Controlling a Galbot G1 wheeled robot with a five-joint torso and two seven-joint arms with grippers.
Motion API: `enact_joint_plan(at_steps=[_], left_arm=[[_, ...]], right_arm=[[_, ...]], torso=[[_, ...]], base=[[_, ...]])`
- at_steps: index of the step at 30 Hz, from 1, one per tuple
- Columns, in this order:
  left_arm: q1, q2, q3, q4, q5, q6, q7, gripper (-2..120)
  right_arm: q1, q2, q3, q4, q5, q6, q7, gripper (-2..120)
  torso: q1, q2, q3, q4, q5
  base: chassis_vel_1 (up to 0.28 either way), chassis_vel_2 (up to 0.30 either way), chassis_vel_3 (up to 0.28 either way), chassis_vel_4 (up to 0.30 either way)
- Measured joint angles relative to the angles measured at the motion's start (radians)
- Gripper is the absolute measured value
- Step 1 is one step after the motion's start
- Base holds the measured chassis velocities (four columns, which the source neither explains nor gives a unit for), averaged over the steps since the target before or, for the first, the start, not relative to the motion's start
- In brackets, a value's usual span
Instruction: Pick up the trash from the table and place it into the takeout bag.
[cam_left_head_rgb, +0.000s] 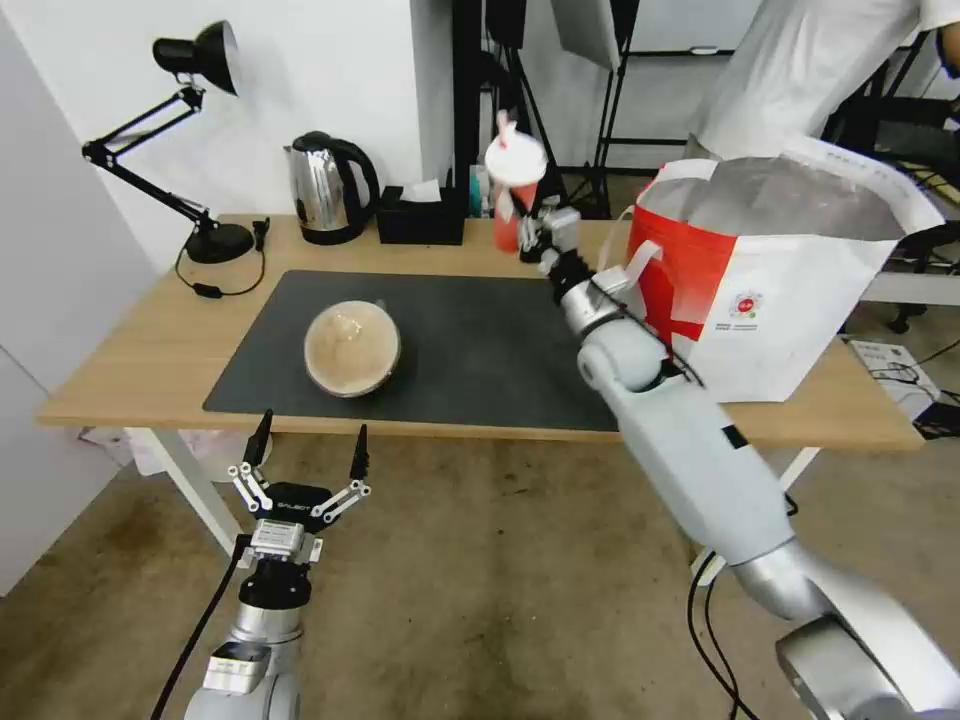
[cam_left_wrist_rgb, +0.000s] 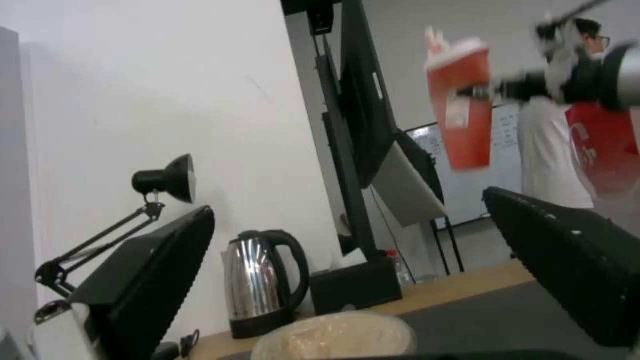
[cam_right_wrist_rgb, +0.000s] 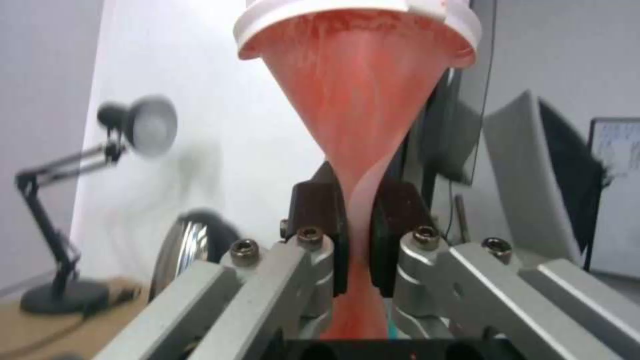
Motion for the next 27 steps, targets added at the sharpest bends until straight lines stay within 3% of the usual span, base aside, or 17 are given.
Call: enact_joint_plan(at_steps=[15, 18, 27], left_arm=[[0.028, 0.0, -0.001, -0.032, 0.003, -0.002, 0.0, 100], [0.035, 0.0, -0.002, -0.042, 0.003, -0.003, 0.0, 100], [0.033, 0.0, -0.004, -0.041, 0.003, -0.003, 0.0, 100]], right_arm=[[0.081, -0.133, 0.08, 0.193, 0.094, -0.161, 0.047, 4], [0.086, -0.177, 0.108, 0.223, 0.089, -0.258, 0.059, 4], [0.085, -0.247, 0.189, 0.241, 0.043, -0.401, 0.08, 4]], torso=[[0.0, 0.0, 0.0, 0.0002, 0.0], [0.0, 0.0, 0.0, 0.0, 0.0001], [0.0, 0.0, 0.0, 0.0, -0.0001]], base=[[0.0, 0.0, 0.0, 0.0], [0.0, 0.0, 0.0, 0.0], [0.0, 0.0, 0.0, 0.0]])
